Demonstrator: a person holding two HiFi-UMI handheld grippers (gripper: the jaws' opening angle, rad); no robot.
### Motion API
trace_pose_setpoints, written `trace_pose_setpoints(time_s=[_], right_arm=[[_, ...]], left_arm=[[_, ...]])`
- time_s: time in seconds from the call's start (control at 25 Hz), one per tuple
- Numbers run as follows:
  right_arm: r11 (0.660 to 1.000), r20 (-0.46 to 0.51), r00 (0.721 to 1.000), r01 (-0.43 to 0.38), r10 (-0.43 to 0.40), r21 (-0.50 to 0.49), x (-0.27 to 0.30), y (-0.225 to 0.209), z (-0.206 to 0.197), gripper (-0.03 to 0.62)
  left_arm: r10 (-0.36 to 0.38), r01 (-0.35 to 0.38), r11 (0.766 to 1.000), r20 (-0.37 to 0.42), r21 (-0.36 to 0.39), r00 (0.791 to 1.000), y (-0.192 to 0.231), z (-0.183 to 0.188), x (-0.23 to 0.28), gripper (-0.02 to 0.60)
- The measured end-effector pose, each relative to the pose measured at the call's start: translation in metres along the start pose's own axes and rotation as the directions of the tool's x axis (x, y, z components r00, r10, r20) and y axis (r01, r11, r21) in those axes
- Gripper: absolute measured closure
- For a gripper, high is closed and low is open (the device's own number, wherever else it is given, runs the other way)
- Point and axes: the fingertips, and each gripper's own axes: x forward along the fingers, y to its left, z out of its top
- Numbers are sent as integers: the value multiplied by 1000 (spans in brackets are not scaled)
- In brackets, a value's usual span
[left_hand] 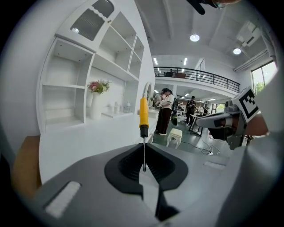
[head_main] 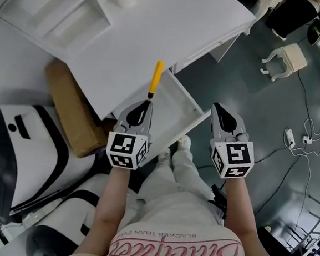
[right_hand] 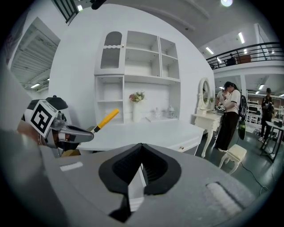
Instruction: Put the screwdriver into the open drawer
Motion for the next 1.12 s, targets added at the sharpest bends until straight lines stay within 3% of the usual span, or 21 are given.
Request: trace_pose_setpoints(time_s=[0.4,1.12], right_arm=[[1000,-31,1000,6,-5,15,7,-15,-8,592],[1000,-57,998,-6,6,5,5,-15,-16,592]], left_arm=[[-46,45,999,-167,-10,985,-4,-50,33,543],[-82,81,997,-419,-21,904,-11,-117,70,543]])
